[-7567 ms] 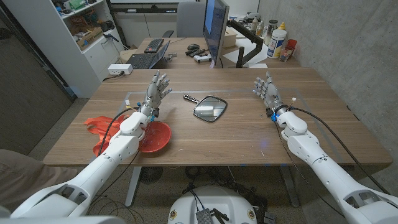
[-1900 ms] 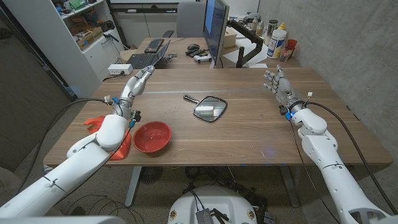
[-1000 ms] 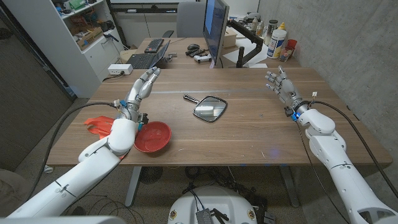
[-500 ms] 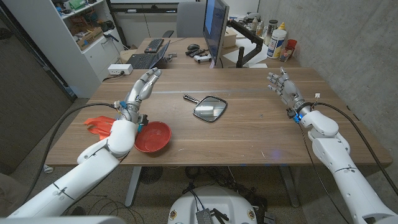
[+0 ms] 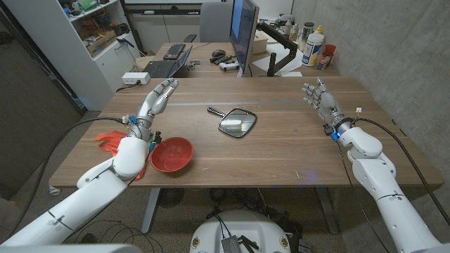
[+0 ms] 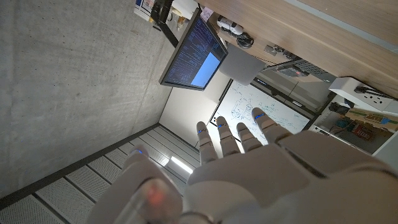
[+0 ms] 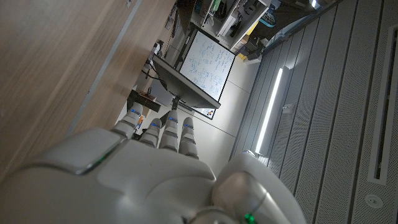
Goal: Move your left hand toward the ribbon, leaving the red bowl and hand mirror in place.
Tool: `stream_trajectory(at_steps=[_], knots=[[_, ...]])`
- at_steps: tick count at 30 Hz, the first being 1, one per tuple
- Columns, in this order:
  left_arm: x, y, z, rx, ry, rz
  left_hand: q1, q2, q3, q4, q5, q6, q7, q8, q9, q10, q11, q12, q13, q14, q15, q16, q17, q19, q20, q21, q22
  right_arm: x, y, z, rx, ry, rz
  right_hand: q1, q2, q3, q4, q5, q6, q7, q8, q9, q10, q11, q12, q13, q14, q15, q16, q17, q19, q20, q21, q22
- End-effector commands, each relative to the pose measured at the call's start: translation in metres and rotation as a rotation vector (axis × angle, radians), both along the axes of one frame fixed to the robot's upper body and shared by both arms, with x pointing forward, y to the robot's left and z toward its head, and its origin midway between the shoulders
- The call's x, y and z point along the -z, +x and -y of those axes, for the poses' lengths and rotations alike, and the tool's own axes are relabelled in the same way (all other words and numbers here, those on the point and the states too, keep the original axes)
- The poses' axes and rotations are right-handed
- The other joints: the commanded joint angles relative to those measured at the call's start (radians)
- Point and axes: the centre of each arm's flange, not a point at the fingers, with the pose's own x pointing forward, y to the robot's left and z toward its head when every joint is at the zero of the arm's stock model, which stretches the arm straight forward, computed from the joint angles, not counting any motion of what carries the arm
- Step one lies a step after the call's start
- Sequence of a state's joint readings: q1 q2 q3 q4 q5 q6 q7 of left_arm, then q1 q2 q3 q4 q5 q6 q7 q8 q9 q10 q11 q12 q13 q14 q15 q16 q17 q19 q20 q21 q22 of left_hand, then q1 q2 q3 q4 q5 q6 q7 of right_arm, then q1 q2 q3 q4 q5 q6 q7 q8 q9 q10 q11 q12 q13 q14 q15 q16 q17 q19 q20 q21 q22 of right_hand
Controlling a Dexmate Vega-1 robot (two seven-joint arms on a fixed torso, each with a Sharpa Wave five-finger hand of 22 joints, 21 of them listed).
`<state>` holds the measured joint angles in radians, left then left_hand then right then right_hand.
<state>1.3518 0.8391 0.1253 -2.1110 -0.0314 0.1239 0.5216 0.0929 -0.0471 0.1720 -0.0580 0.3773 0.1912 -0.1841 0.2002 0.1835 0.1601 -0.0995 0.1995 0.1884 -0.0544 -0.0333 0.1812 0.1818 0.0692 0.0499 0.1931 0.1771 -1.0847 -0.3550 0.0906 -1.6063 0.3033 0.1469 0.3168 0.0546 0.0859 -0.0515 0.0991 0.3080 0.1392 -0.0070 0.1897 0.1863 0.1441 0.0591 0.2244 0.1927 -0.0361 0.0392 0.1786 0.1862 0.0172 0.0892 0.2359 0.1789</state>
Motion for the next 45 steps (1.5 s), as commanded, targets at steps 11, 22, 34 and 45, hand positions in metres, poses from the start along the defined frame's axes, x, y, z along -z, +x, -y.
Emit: stream_trajectory(at_steps=[11,22,34,45], knots=[[0.005,-0.006,-0.019,-0.064,0.032,-0.011,0.010,0.001,-0.001,-0.005,0.006,0.002,0.000,-0.003,0.003,-0.008,-0.002,0.001,0.002,-0.021,-0.022,0.003,0.000,0.004,0.001,0.001,0.002,-0.001,-0.005,-0.014,-0.018,-0.016,0.038,-0.025,-0.003,-0.024,0.013,-0.001,0.008,-0.006,0.007,0.004,-0.017,-0.011,-0.007,0.002,0.000,-0.003,0.008,0.004,0.004,0.012,-0.005,0.004],[0.016,-0.011,-0.029,-0.085,0.017,-0.034,0.010,0.004,-0.001,-0.005,0.005,0.002,0.003,-0.003,0.004,-0.008,-0.002,0.002,0.002,-0.022,-0.022,0.004,0.000,-0.001,0.000,0.000,0.002,0.002,-0.009,-0.017,0.009,0.026,0.045,-0.036,-0.003,-0.029,0.022,0.000,0.002,-0.007,0.004,0.004,-0.011,-0.010,-0.003,0.002,0.007,-0.009,0.012,0.005,-0.001,0.014,-0.011,0.005],[0.020,-0.014,-0.037,-0.122,0.034,0.001,0.012,0.011,0.000,-0.007,0.005,0.034,0.002,0.008,0.004,0.026,-0.005,0.014,0.002,0.011,-0.031,0.016,0.000,0.017,-0.002,0.007,0.002,0.004,-0.010,-0.020,0.041,0.017,0.064,-0.043,0.000,-0.033,0.029,0.001,-0.010,-0.011,0.000,0.004,-0.003,-0.012,0.001,0.002,0.017,-0.013,0.016,0.005,0.007,0.013,-0.011,0.005],[0.027,-0.010,-0.037,-0.175,0.055,0.022,0.029,0.020,0.008,-0.015,0.007,0.041,0.002,0.009,0.003,0.031,-0.009,0.014,0.002,0.017,-0.035,0.016,-0.001,0.023,-0.006,0.009,0.002,0.002,-0.009,-0.019,0.058,0.020,0.073,-0.045,-0.002,-0.038,0.032,0.003,-0.047,-0.013,-0.011,0.004,-0.005,-0.013,0.001,0.002,0.018,-0.014,0.015,0.005,0.010,0.014,-0.013,0.005]])
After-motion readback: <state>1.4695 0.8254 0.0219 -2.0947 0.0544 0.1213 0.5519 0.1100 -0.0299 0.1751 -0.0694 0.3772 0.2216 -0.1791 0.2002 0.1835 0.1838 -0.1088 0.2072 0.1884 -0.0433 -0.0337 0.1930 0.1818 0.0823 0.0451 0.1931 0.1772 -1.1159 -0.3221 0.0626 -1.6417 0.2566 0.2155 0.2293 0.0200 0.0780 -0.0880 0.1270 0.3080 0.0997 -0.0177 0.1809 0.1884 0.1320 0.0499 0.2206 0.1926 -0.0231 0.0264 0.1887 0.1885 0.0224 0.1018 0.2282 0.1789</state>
